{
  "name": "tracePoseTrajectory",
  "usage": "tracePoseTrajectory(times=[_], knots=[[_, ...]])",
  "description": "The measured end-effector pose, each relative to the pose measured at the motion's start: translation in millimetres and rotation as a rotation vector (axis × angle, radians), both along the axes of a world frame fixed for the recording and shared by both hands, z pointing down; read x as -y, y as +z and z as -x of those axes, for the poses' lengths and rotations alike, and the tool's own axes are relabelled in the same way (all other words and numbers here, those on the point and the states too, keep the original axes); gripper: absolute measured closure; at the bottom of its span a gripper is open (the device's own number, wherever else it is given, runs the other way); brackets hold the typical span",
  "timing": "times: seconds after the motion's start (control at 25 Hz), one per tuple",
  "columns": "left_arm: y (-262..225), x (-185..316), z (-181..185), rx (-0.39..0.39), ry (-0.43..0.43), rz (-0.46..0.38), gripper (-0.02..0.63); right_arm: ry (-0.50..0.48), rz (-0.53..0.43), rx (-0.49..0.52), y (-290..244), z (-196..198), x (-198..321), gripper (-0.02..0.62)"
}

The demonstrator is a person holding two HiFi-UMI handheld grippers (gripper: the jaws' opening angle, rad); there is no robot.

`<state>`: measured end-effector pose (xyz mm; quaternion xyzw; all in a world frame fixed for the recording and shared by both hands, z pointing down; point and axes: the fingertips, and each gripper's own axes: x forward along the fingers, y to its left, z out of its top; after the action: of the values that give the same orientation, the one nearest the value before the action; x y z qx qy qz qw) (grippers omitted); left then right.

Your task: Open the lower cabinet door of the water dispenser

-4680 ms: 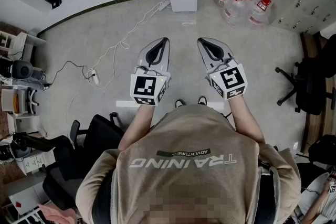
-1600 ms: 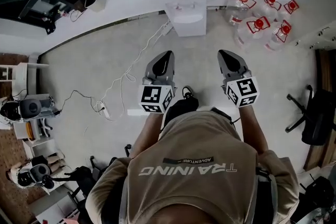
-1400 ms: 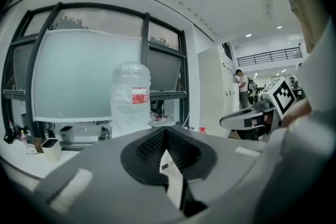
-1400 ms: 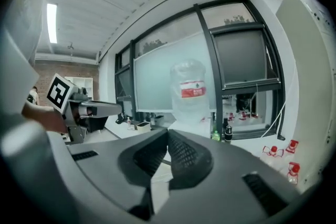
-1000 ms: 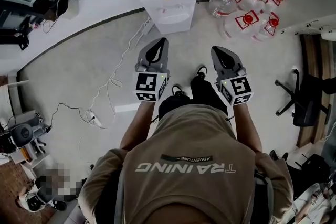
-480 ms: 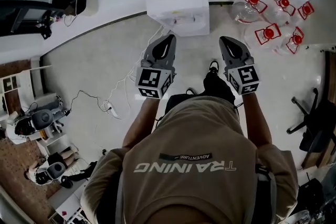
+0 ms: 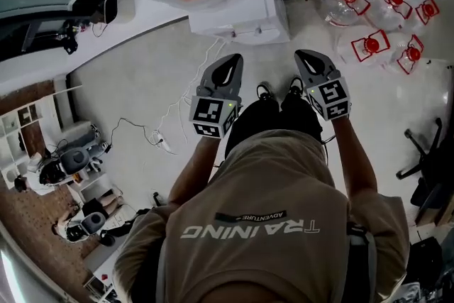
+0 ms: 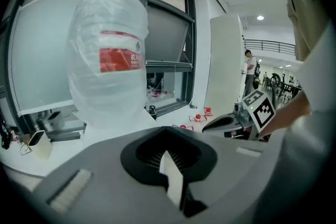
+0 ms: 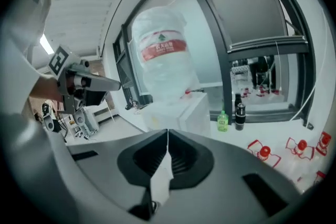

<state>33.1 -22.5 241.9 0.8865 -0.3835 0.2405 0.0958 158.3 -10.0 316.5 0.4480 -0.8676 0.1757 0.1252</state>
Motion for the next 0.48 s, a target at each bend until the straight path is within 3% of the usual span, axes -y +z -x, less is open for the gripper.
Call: tracePoseTrajectory(times=[0.24, 0.48], knots=[[51.8, 9.9, -18.9, -0.014, 0.024, 0.065, 0.598, 0.029, 0.131, -0.051, 78.9, -14.1, -4.0, 0.586], [158.1, 17.7, -26.2, 0.058, 0.048, 0.194, 0.598, 0.124, 0.289, -0.090, 162.1, -27.4, 8.8, 0.586]])
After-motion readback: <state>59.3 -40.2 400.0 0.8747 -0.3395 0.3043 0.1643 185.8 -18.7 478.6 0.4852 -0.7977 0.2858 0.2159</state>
